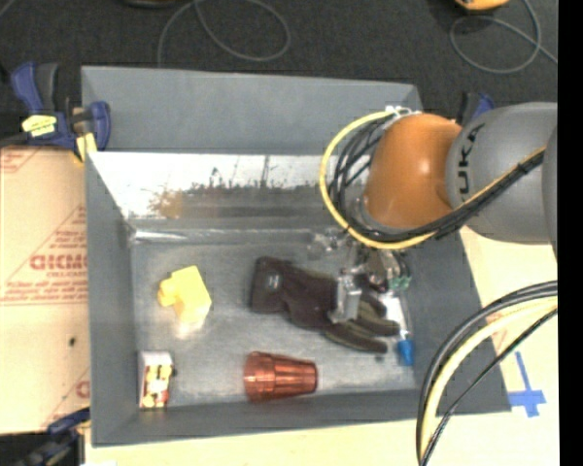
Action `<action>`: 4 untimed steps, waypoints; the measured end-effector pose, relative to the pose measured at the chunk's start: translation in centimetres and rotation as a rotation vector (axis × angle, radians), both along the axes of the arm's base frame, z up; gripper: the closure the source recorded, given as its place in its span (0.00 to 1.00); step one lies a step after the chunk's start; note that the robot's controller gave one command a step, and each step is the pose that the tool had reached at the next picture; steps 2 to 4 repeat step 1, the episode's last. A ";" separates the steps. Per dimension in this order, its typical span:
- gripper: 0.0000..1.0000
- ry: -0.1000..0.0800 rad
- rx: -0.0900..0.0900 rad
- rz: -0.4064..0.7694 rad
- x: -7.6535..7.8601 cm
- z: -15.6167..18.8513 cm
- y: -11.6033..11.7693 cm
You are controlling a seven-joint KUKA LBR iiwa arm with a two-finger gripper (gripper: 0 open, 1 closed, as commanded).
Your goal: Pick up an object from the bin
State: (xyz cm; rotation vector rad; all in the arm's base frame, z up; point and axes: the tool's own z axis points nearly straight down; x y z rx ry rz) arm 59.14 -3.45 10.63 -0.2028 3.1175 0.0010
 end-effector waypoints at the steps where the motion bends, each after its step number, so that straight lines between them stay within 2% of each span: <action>1: 0.00 0.002 -0.003 0.088 -0.4 -0.1 -0.7; 4: 0.00 0.002 -0.003 0.088 -0.4 -0.1 -0.7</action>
Offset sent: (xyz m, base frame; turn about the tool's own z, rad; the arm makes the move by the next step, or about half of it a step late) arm 0.0203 0.0046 -0.0050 0.1983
